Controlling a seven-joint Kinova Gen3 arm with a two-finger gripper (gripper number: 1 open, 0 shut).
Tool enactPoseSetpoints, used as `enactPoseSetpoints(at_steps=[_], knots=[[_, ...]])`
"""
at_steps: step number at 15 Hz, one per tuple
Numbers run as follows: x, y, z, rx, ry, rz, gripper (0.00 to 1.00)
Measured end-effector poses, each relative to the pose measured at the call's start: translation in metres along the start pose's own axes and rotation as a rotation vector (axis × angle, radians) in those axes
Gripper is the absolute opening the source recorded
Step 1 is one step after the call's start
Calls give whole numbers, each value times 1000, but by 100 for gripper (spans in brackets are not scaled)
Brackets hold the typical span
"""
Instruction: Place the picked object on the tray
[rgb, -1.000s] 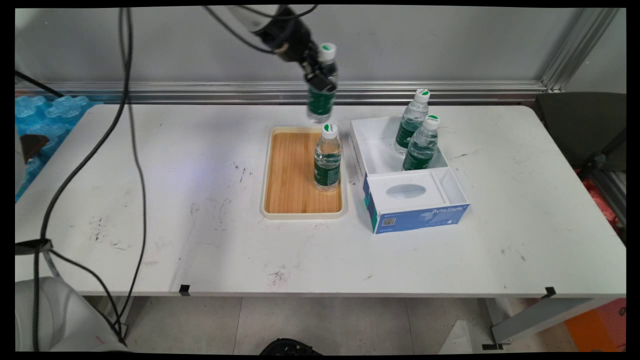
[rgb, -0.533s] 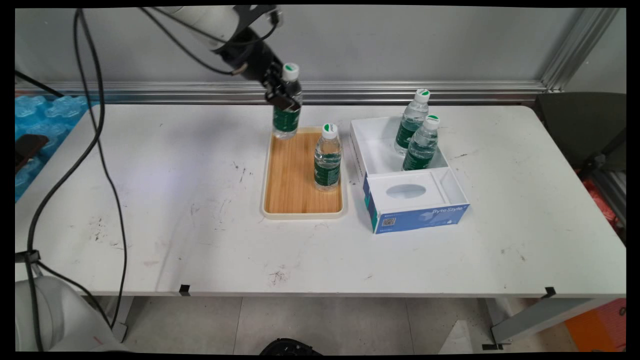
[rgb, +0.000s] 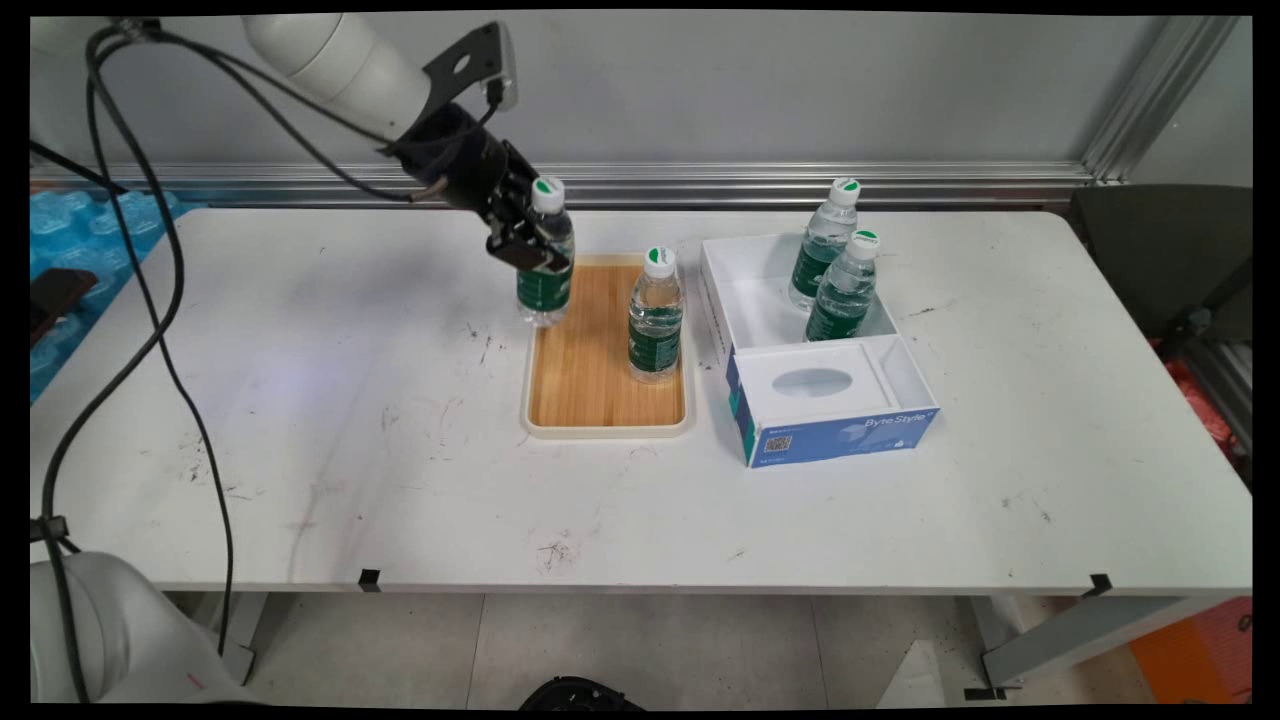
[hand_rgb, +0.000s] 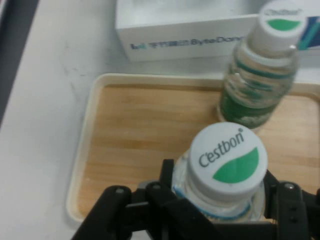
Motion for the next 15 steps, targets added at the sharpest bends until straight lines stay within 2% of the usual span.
enactPoseSetpoints(at_steps=[7,15], knots=[[-14,20,8,-61,35,24,0],[-19,24,38,-100,86,45,0]])
